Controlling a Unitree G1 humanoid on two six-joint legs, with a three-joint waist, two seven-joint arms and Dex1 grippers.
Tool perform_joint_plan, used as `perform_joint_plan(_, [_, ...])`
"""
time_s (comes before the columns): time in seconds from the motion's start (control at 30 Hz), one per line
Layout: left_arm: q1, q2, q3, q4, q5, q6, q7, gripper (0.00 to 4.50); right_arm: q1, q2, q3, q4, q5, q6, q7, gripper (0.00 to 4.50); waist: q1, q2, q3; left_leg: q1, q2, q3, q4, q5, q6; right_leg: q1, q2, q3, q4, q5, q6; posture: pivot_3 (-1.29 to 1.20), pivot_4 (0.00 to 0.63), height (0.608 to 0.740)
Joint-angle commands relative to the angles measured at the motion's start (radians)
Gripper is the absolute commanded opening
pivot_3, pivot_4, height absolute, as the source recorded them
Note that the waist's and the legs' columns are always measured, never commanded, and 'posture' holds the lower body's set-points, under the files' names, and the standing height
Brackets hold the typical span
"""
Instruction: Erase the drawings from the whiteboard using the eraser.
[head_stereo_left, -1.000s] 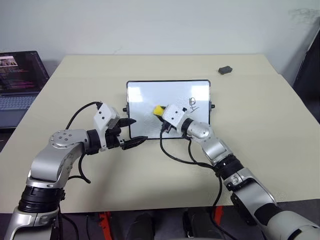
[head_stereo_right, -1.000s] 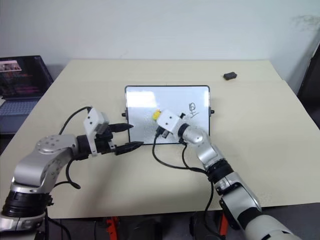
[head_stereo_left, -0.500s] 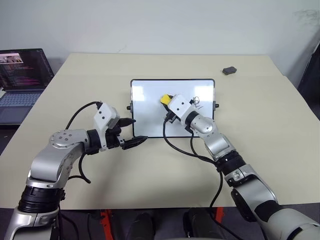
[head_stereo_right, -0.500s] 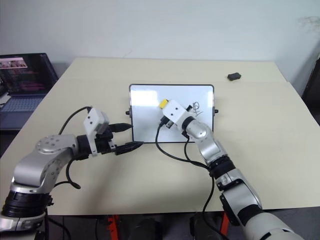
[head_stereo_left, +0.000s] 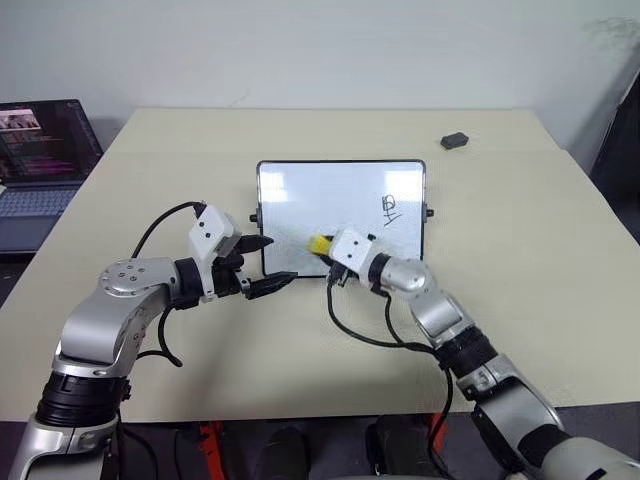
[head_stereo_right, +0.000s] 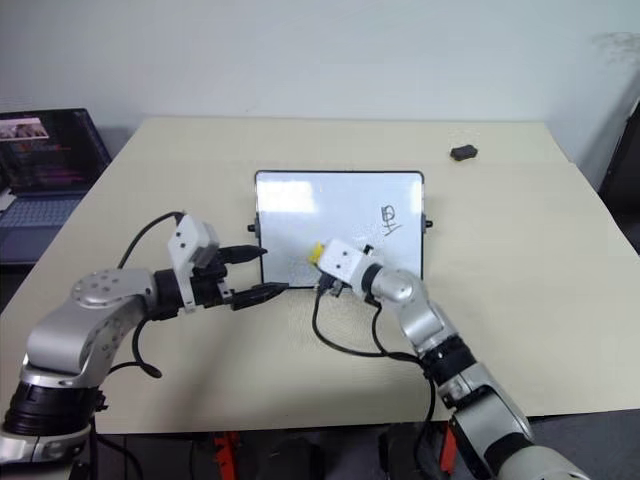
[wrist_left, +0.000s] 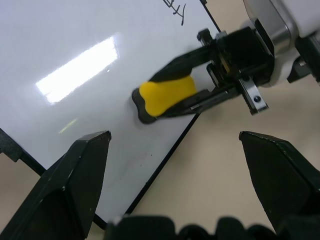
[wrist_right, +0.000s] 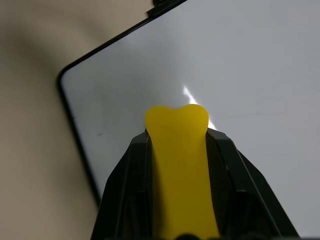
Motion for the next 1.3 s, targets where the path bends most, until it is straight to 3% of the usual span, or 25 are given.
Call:
perform_joint_plan(0.03, [-0.011,0.002,0.025,-0.029,-0.016,0.000,0.001,4.50,-0.042,0.001,-0.118,-0.011,0.028,-0.026,-0.121,1.09,0.000,0.000,0.001,0.000,0.000,0.000,0.000,0.000,0.000,0.000,0.000,0.000,0.000,0.000,0.000,0.00,0.150,0.740])
perform_joint_plan(0.23, [-0.010,-0.003,0.017,-0.033,-0.016,-0.001,0.001,4.50,-0.083,-0.033,-0.178,0.062,0.002,-0.004,-0.220,1.09,0.007,0.000,0.001,-0.003,0.000,-0.001,-0.001,0.000,0.000,-0.001,0.000,-0.001,-0.004,0.000,0.000,0.00,0.150,0.740])
perform_joint_plan(0.6, [-0.008,-0.004,0.020,-0.033,-0.017,-0.001,0.001,4.50,0.058,-0.056,-0.138,-0.050,0.013,0.141,-0.139,1.09,0.021,0.000,0.000,-0.002,0.000,-0.001,-0.001,0.000,0.000,0.001,-0.001,-0.001,-0.006,0.000,0.000,0.00,0.150,0.740])
perform_joint_plan(0.8, [-0.010,-0.010,0.017,-0.034,-0.016,-0.004,0.002,4.50,0.069,-0.026,-0.192,-0.136,0.057,0.119,-0.175,1.09,0.021,0.000,0.000,-0.002,0.000,-0.001,-0.001,0.000,0.000,0.001,0.000,-0.001,-0.006,0.000,0.000,0.00,0.150,0.740])
perform_joint_plan(1.0, [-0.002,-0.027,0.023,-0.048,-0.019,-0.007,0.012,4.50,0.141,-0.013,-0.242,-0.387,0.275,0.261,-0.043,1.09,0.024,0.001,0.002,-0.005,0.000,-0.002,-0.002,0.000,0.000,-0.001,0.000,-0.002,-0.009,0.000,0.000,0.00,0.150,0.740])
perform_joint_plan(1.3, [0.037,-0.054,0.030,-0.087,-0.026,-0.012,0.043,4.50,0.328,-0.191,-0.299,-0.669,0.406,0.409,0.080,1.09,0.026,0.003,0.003,-0.011,0.000,-0.002,-0.003,-0.003,0.001,-0.003,-0.001,-0.002,-0.017,-0.001,0.002,0.00,0.150,0.740])
